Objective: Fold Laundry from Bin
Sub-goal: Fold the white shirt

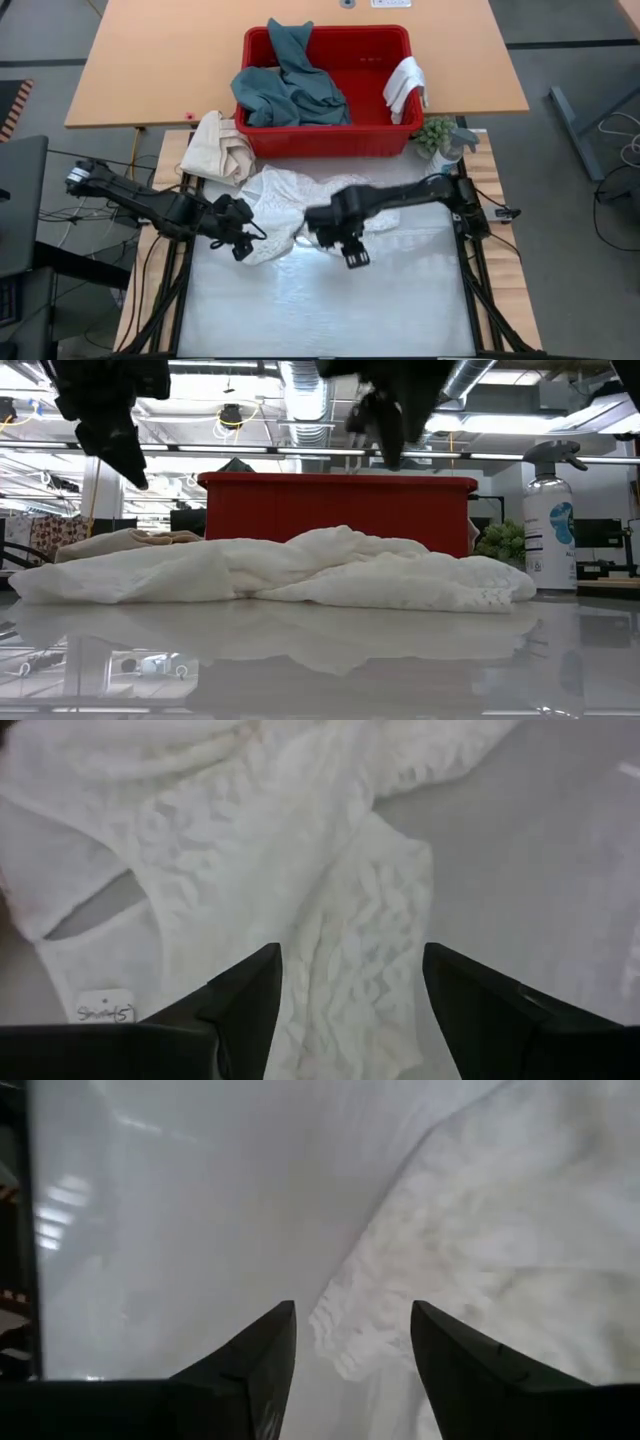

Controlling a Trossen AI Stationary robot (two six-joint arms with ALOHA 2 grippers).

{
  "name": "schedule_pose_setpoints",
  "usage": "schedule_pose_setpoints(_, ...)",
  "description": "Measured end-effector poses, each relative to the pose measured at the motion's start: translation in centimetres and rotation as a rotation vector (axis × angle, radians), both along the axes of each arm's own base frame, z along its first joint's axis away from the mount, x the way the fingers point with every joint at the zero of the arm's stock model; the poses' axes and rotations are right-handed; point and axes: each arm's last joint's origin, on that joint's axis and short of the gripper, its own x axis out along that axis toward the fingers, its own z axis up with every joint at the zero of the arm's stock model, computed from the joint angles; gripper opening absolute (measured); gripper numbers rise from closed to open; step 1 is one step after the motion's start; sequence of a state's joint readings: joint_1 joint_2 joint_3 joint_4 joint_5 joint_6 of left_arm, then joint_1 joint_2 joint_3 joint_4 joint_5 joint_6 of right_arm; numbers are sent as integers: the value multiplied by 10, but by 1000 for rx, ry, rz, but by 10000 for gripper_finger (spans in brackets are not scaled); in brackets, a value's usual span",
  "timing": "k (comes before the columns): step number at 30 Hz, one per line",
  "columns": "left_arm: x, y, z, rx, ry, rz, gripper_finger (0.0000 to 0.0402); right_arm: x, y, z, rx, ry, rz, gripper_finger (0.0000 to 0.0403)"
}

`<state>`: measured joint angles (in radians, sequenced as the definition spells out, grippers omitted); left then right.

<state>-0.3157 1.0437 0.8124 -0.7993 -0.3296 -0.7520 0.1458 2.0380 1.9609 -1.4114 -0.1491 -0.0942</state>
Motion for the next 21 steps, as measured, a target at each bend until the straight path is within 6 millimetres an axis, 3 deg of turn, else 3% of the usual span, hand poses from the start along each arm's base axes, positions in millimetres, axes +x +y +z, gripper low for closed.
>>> schedule_pose_setpoints(7,4,-3,-4,8,26,-61,231,-6,19,-65,-35,48,-15,225)
schedule_pose_setpoints(14,4,-3,-3,45,23,-86,231,-4,14,-99,-30,-11,-86,225)
schedule_pose_setpoints(21,5,-5,-2,48,6,-95,231,-17,2,-128,-116,41,-173,207)
